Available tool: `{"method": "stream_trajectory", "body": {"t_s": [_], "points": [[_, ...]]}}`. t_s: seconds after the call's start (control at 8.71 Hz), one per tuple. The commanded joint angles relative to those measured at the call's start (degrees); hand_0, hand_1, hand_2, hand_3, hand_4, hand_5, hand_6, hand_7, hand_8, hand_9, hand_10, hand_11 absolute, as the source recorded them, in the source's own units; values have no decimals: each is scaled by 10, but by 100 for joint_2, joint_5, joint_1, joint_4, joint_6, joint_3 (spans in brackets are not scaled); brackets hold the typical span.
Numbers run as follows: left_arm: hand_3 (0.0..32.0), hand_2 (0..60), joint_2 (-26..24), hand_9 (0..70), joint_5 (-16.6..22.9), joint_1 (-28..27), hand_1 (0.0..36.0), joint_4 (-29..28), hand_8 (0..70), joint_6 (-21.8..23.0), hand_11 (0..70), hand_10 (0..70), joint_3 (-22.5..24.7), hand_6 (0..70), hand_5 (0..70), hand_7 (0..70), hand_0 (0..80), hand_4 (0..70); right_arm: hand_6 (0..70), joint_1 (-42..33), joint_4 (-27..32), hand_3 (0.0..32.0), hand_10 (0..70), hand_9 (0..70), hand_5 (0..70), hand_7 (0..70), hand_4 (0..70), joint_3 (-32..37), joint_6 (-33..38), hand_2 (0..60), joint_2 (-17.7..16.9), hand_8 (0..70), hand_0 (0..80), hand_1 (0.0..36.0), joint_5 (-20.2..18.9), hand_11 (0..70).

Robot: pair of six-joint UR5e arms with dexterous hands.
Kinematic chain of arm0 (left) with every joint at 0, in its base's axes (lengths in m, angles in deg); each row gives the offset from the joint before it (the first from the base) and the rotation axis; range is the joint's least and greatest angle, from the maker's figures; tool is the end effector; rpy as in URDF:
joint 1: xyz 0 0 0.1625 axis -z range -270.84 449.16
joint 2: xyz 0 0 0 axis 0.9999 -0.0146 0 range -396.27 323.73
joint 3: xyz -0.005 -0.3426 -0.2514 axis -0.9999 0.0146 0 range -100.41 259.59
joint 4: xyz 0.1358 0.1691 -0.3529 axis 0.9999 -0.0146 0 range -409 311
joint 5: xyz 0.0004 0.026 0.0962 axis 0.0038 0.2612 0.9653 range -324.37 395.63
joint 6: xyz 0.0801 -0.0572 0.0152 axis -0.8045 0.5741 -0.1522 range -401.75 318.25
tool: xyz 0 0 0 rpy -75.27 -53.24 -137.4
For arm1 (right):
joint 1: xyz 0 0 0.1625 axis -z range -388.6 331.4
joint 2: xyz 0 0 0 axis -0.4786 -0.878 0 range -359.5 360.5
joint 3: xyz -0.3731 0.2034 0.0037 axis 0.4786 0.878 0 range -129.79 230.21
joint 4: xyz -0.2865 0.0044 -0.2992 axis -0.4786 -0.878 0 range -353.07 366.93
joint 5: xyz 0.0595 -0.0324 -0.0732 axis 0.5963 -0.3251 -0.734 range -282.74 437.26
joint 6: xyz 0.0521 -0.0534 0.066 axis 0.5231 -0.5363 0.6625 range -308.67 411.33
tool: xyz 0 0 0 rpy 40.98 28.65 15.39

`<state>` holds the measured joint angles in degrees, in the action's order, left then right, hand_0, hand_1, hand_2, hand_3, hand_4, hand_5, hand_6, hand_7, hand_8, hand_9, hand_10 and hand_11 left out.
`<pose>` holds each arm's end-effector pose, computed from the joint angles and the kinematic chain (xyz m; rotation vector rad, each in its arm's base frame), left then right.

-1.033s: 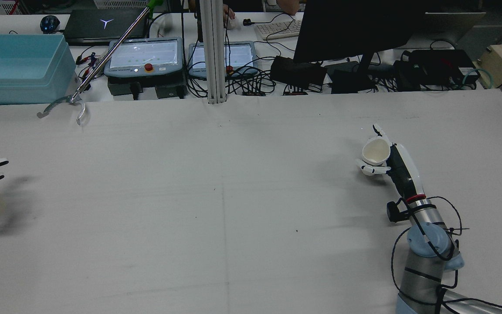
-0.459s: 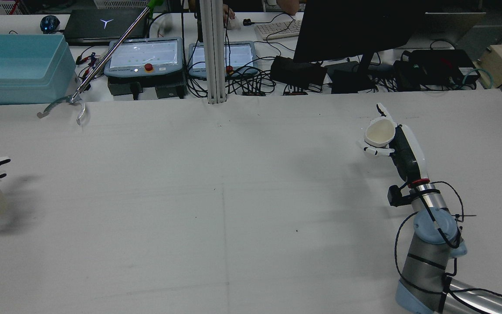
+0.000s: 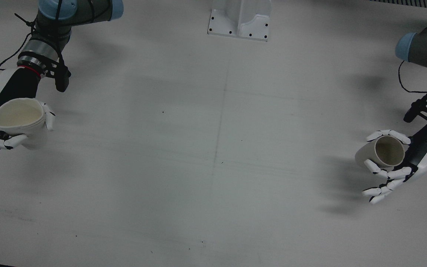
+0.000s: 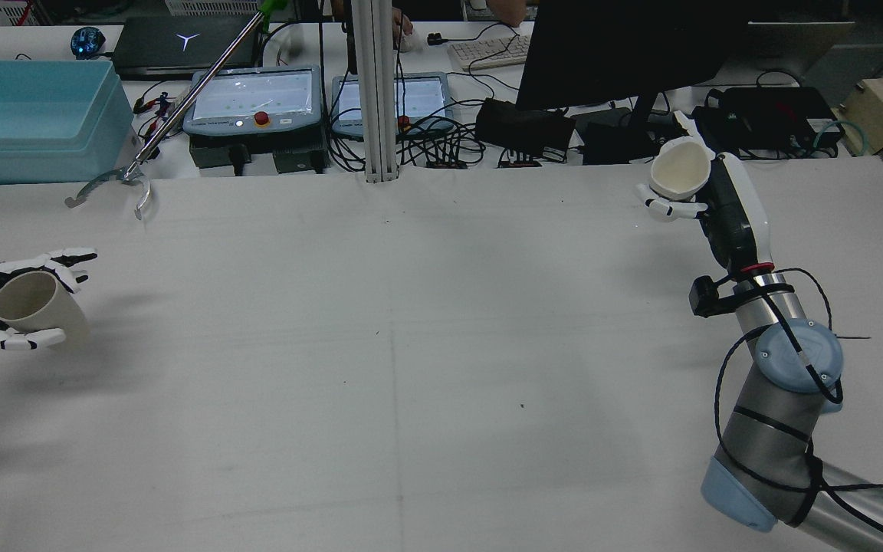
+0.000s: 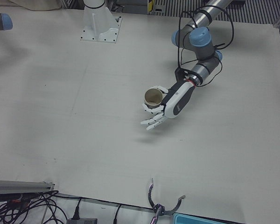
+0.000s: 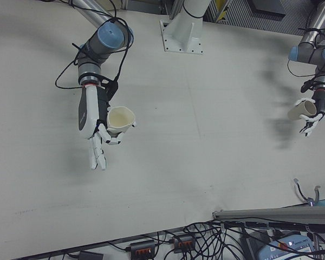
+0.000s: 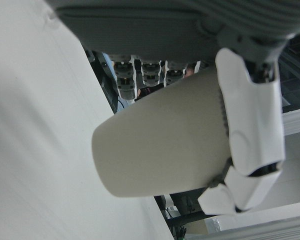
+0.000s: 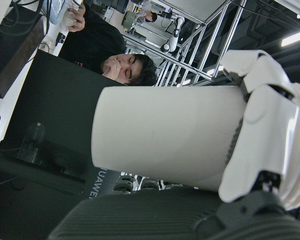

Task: Pour water
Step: 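Lift the white cup upward with the right hand, then bring both cups together and tilt the white cup over the beige cup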

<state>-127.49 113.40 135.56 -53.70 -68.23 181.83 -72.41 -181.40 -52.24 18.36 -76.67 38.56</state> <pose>0.2426 -0.4787 0.5605 -0.1570 2.1771 -1.4247 -0.2420 -0.5245 0.4866 0.5181 -2.2495 1.9068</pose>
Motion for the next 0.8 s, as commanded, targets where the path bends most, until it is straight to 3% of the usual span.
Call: {"method": "stream_trajectory", "body": {"t_s": [0.0,0.34,0.57,0.69], "points": [[0,600,-1210,107,10,-621,360,845,66,-181,171,100,-3,131,660,192,551,443,49,-57,-11,0,12,20,700,107,260,-485,-514,329,44,0,520,235,-15,34],[0,600,-2397,108,1,-1420,360,1453,66,-595,173,102,-186,132,674,188,541,440,59,-48,-2,0,14,29,700,121,247,-1126,-1989,334,150,2,521,238,-391,37],[0,600,-2803,107,1,-1484,360,1516,67,-621,173,102,-476,131,668,187,546,432,61,109,-2,0,16,29,700,122,240,-1189,-2333,335,220,2,515,232,-428,40],[0,600,-2866,107,1,-1589,360,1542,66,-621,174,102,-512,130,664,186,546,428,62,310,-2,0,15,28,700,124,242,-1224,-2849,331,386,2,517,233,-593,38]]}}
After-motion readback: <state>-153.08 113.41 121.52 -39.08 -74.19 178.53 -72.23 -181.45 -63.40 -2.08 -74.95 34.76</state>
